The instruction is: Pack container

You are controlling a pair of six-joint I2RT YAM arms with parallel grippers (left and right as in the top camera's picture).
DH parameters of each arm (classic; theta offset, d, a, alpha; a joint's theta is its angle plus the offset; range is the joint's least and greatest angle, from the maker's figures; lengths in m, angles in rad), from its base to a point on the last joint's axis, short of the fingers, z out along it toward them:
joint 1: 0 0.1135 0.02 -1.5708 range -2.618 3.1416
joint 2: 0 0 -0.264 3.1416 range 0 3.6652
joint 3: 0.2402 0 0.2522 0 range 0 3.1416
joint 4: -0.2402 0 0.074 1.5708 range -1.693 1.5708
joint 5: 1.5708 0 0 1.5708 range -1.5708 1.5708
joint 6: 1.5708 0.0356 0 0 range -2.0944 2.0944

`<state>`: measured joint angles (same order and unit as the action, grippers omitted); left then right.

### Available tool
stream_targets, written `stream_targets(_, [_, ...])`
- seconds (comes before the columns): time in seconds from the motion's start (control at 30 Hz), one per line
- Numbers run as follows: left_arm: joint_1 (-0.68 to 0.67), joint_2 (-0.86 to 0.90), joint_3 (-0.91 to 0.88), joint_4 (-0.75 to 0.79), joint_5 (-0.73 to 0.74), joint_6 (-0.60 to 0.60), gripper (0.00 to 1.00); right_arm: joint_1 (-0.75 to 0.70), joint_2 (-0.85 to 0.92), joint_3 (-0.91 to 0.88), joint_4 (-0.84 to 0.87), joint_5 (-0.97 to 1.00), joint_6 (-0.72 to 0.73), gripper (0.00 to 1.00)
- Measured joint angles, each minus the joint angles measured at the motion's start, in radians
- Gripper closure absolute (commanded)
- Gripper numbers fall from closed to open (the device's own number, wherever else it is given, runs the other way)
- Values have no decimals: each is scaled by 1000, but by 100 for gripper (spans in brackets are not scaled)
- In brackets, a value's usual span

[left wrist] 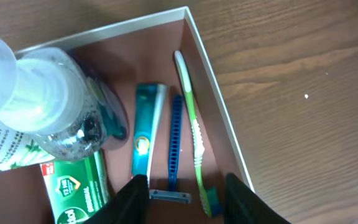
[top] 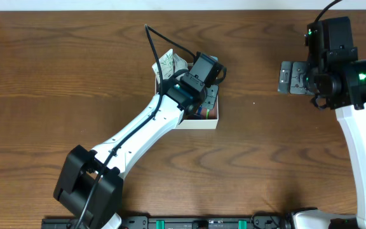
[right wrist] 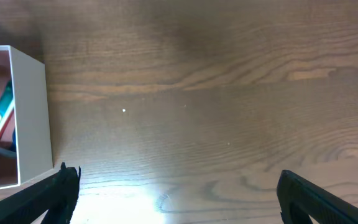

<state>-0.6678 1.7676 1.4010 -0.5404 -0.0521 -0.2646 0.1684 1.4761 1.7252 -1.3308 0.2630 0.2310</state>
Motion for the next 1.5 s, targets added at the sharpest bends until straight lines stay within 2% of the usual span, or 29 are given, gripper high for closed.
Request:
stream_targets(0.33, [0,-7,0,12,-4,0,54,0,0,0,0,0,0,1])
stream_targets(0.5, [0,-104,-2,-45,-37,3,45,0,0,0,0,0,0,1])
stream_targets(0.57, [0,-182,-2,-77,-67,3,35,0,0,0,0,0,0,1])
stream_targets(0.67, [0,-313,-2,-136,-121,10,4,0,0,0,0,0,0,1])
stream_targets(0.7, [0,-352,-2,-154,-139,6,2,0,0,0,0,0,0,1])
stream_targets(0.93, [0,-586,-2,-311,-238,3,2,0,0,0,0,0,0,1])
stream_targets(1.23, [0,-769,-2,-554,-269,-2,2,0,0,0,0,0,0,1])
stream_targets(1.5, [0,-898,-2,-797,-276,-134,2,0,0,0,0,0,0,1])
